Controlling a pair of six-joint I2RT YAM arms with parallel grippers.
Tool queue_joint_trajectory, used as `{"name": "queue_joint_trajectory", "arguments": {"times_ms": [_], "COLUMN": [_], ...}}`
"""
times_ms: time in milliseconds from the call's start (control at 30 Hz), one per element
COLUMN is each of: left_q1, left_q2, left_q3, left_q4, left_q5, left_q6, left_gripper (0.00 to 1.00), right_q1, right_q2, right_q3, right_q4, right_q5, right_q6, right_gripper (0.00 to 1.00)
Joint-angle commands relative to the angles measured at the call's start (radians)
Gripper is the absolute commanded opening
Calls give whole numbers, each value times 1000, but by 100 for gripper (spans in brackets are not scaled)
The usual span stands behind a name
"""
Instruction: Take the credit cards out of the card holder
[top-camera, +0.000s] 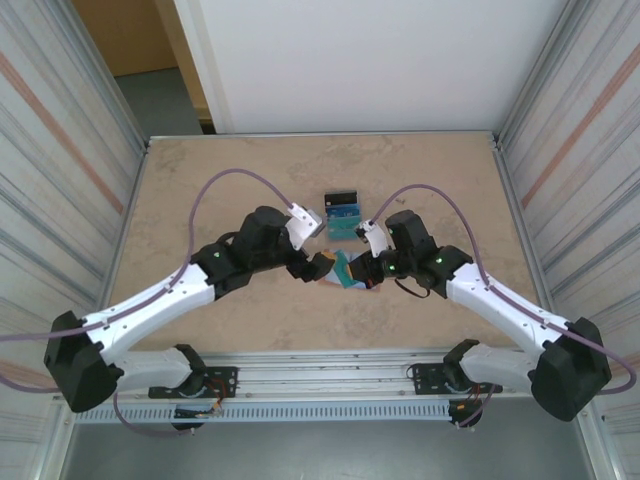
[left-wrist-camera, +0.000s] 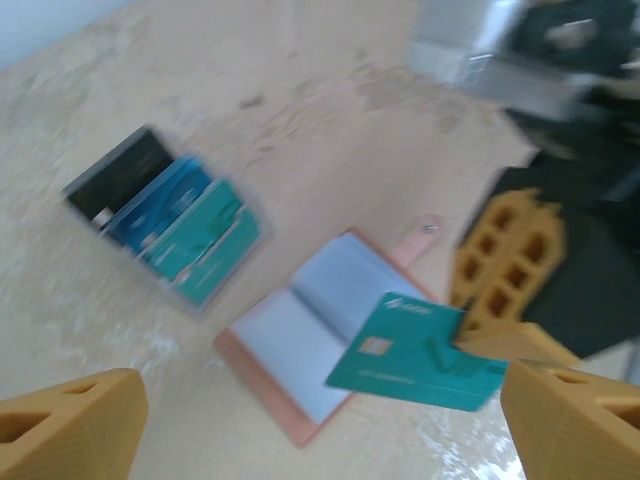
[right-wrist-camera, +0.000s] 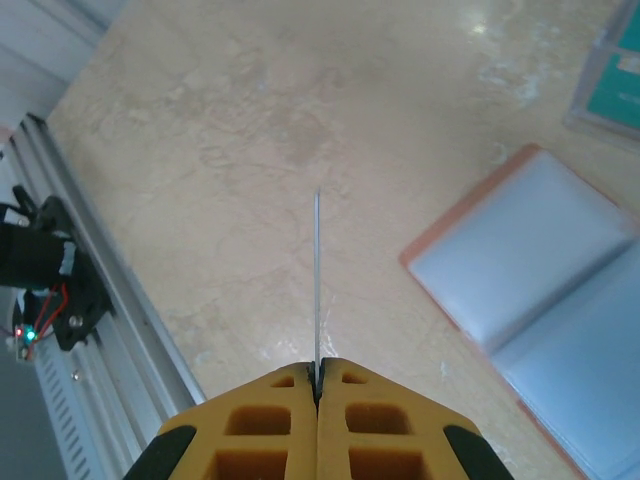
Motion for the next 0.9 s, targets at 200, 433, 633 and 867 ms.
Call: {"name": "queue_joint_trajectory", "arguments": {"times_ms": [200, 433, 633, 867], "left_q1": [65, 66, 66, 65], "left_q2": [-7, 70, 81, 30], "left_q3": [-40, 13, 10, -35], "left_q4": [-36, -98, -79, -6], "left_q5": [364, 471, 481, 422], "left_q6": [202, 239, 220, 118], "left_gripper": [81, 49, 0, 0], "right_q1": [28, 34, 32, 25], "right_q2": [-52, -58, -57, -81], "right_q3": [68, 93, 95, 53], "right_q4": [-38, -65, -59, 20], "right_q5": [-181, -227, -224, -180], "right_q6": [-178, -226, -232, -162], "right_gripper": [3, 3, 5, 55]}}
